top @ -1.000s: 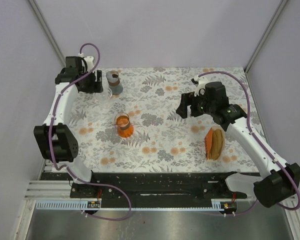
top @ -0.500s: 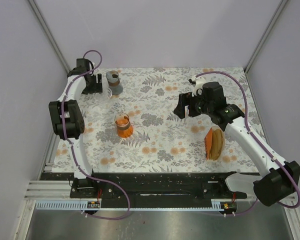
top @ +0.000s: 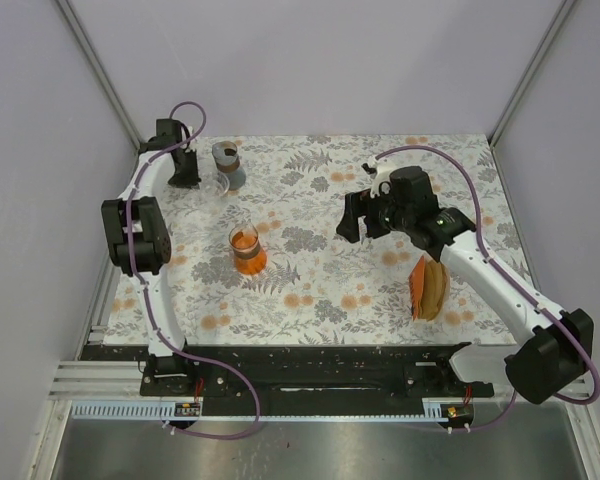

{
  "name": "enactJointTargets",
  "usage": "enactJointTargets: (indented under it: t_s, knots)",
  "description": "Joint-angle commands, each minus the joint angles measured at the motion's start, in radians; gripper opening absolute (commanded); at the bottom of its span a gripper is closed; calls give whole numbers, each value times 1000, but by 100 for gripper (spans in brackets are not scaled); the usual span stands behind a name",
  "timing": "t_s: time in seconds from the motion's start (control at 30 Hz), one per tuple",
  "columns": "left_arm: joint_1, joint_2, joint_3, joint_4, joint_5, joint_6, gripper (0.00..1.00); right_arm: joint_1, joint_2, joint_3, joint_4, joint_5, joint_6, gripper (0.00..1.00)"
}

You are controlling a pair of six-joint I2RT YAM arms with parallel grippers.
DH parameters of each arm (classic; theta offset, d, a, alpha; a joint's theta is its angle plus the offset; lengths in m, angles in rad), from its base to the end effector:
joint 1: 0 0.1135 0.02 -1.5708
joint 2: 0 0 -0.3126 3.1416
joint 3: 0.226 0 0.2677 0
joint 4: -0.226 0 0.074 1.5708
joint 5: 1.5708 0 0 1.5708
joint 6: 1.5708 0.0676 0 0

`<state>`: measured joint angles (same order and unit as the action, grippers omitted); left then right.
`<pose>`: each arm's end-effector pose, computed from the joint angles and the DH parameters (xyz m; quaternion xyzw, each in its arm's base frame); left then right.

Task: Place the coffee filter in the dripper

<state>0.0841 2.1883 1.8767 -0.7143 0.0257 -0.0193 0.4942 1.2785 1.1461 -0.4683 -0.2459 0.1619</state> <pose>0.5393 0.0437 0.2244 -0.0463 0.9619 -0.0037 0.2693 0.2665 0.1623 0.3590 -0.2016 0.8564 0.2518 0.4031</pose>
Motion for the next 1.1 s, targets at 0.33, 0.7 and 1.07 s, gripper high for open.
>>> enactJointTargets:
  t_s: [0.33,0.7,1.07]
  knots:
    - [74,-362,-321,6,230,39,0,148,39,125,51,68,34,89]
    - [51,-735,-436,-37,436,-7,0,342,372,513,125,161,148,75]
    - [-59,-914,-482,-47,479,-22,0,368,619,739,148,191,238,74]
